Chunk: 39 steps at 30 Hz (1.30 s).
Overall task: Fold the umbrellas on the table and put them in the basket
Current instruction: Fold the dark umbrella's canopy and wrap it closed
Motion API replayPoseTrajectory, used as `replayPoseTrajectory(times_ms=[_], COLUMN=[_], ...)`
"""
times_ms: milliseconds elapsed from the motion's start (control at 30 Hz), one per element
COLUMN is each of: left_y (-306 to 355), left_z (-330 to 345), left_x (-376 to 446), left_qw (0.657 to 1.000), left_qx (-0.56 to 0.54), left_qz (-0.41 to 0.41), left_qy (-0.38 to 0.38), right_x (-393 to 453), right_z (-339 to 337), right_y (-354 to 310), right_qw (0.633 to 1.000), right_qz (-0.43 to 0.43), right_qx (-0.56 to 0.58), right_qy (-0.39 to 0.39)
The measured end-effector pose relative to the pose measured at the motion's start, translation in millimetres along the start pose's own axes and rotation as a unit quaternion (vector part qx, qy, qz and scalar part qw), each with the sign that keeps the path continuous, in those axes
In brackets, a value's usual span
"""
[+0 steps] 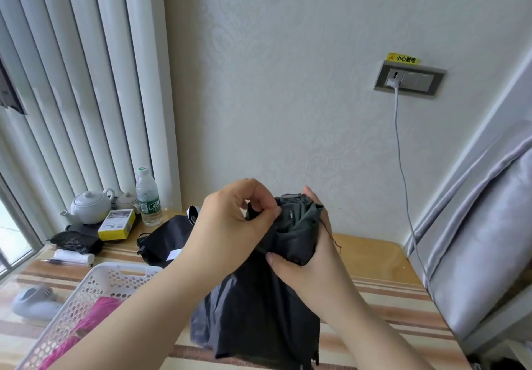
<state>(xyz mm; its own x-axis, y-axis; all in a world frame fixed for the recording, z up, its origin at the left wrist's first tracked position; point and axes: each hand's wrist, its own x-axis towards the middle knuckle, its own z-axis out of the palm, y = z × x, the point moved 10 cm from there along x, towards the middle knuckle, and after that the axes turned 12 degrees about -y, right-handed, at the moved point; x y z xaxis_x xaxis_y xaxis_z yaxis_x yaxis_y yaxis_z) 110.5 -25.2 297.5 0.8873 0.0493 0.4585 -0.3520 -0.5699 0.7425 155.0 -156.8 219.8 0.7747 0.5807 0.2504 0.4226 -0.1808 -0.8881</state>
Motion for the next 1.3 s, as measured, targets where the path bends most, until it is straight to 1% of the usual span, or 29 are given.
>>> replayPoseTrajectory(times_ms=[100, 233, 367, 400, 467, 500, 533, 567, 600, 733, 833, 900, 933, 1000, 1167, 1233, 1300], left_y=[-4.0, -3.3, 10.3, 16.7, 32.0, 39.5, 45.7, 49.3, 49.3, 32.0, 15.0, 4.5, 0.7, -4.4, -22.6, -18.8, -3.7], left_z=[-2.3, -19.2, -6.9, -6.5, -10.4, -10.7, -8.3, -3.6, 1.7, 19.7, 19.5, 19.7, 20.6, 20.4, 11.7, 7.6, 3.2], left_x=[0.6, -5.6, -10.6, -13.1, -18.6, -19.1, -18.9, -17.0, -14.1, -1.2, 0.9, 1.1, 1.3, 2.0, 0.0, -1.3, -2.1], left_qw=[1.000, 0.999, 0.997, 0.993, 0.976, 0.969, 0.966, 0.968, 0.973, 0.989, 0.995, 0.992, 0.991, 0.991, 0.989, 0.993, 0.998], left_qx=[-0.017, -0.002, 0.053, 0.087, 0.176, 0.197, 0.198, 0.186, 0.171, 0.122, 0.039, -0.031, -0.049, -0.053, -0.102, -0.077, -0.012], left_qz=[-0.022, -0.015, 0.049, 0.074, 0.117, 0.136, 0.155, 0.161, 0.153, 0.039, -0.012, -0.042, -0.051, -0.062, -0.096, -0.087, -0.049], left_qy=[0.004, 0.040, -0.015, -0.004, 0.052, 0.066, 0.063, 0.042, 0.016, -0.074, -0.096, -0.112, -0.116, -0.108, -0.047, -0.036, -0.027], right_x=[-2.1, -5.7, -8.4, -7.8, -6.5, -6.2, -6.0, -5.6, -5.3, -4.4, -5.4, -6.5, -6.9, -6.5, -4.0, -2.5, -1.3], right_z=[-9.7, -20.1, -25.9, -25.8, -25.5, -25.5, -25.1, -23.8, -22.3, -17.2, -21.4, -26.7, -27.7, -26.4, -26.6, -27.6, -27.5], right_y=[-3.6, -4.3, -8.0, -8.9, -11.2, -11.6, -11.3, -12.2, -13.0, -12.1, -9.0, -4.9, -3.3, -2.7, -5.3, -7.0, -7.7], right_qw=[0.999, 0.999, 0.998, 0.998, 0.998, 0.998, 0.998, 0.998, 0.998, 0.998, 0.998, 0.997, 0.996, 0.996, 0.995, 0.996, 0.996], right_qz=[-0.018, -0.026, -0.039, -0.040, -0.044, -0.047, -0.049, -0.053, -0.057, -0.054, -0.049, -0.040, -0.037, -0.034, -0.031, -0.035, -0.038], right_qx=[-0.003, 0.020, 0.012, 0.012, 0.014, 0.017, 0.020, 0.022, 0.021, 0.026, 0.038, 0.057, 0.065, 0.065, 0.071, 0.068, 0.060], right_qy=[0.028, 0.034, 0.039, 0.038, 0.038, 0.038, 0.037, 0.034, 0.032, 0.027, 0.030, 0.042, 0.046, 0.047, 0.055, 0.054, 0.050])
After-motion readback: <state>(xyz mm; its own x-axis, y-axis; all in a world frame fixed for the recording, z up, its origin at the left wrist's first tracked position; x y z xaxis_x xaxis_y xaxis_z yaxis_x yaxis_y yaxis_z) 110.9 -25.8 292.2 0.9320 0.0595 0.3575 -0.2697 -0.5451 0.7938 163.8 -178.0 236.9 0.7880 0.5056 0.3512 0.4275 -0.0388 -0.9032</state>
